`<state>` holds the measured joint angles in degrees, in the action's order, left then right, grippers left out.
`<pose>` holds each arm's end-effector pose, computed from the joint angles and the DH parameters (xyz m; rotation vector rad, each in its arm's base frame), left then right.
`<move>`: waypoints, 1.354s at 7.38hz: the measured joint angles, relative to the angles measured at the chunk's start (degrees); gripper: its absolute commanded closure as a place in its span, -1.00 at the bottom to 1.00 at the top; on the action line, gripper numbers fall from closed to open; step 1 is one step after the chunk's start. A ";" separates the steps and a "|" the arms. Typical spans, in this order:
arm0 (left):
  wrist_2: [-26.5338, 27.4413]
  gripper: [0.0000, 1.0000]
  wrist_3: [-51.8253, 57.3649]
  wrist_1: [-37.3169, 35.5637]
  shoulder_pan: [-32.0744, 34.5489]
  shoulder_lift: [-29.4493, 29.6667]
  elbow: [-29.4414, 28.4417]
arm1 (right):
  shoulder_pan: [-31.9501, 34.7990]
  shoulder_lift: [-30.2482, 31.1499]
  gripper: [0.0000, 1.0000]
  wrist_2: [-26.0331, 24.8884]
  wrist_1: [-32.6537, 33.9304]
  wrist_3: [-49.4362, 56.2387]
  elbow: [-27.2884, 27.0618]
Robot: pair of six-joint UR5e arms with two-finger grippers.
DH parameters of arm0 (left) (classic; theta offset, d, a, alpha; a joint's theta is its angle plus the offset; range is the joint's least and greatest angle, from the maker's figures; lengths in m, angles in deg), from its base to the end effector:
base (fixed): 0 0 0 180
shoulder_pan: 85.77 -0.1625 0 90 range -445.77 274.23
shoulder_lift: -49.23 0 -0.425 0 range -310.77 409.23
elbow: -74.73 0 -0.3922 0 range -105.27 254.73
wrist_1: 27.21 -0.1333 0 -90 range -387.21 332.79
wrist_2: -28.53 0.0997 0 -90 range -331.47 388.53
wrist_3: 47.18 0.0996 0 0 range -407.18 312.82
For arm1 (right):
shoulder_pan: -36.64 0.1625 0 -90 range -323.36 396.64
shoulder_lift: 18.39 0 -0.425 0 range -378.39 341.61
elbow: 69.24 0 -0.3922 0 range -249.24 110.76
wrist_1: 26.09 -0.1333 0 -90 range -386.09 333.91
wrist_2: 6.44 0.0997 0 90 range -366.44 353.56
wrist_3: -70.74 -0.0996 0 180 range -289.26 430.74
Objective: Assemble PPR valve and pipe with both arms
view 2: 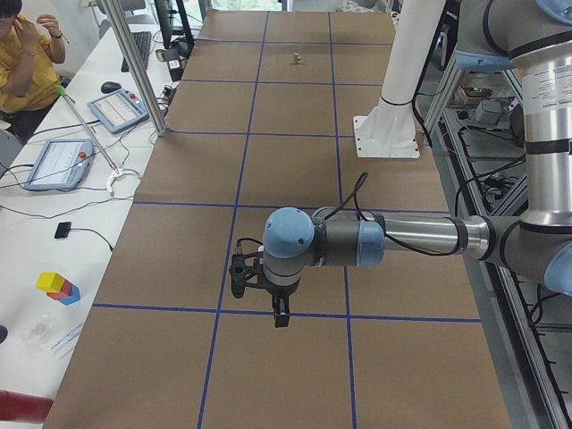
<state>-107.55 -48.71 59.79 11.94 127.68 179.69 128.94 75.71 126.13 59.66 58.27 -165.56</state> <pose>-0.1156 -0.3947 0.6239 0.0502 0.8035 -0.1496 0.0847 -0.4658 0.6329 0.0415 -0.7501 0.2036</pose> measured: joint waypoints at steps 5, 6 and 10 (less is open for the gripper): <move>-0.34 -1.00 -0.09 0.51 -0.40 0.55 0.54 | -1.43 -0.95 -1.00 0.31 -0.22 -0.84 0.28; -0.58 -1.00 -0.14 1.10 -0.44 1.01 0.62 | -2.22 -1.34 -1.00 0.32 -0.23 -1.39 0.26; -0.87 -1.00 -1.81 9.00 -3.35 4.08 -0.97 | -4.00 -2.53 -1.00 0.43 -0.15 -1.85 0.23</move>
<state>-108.42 -50.53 68.78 8.59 131.77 178.72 124.94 73.18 126.55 59.51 56.42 -165.33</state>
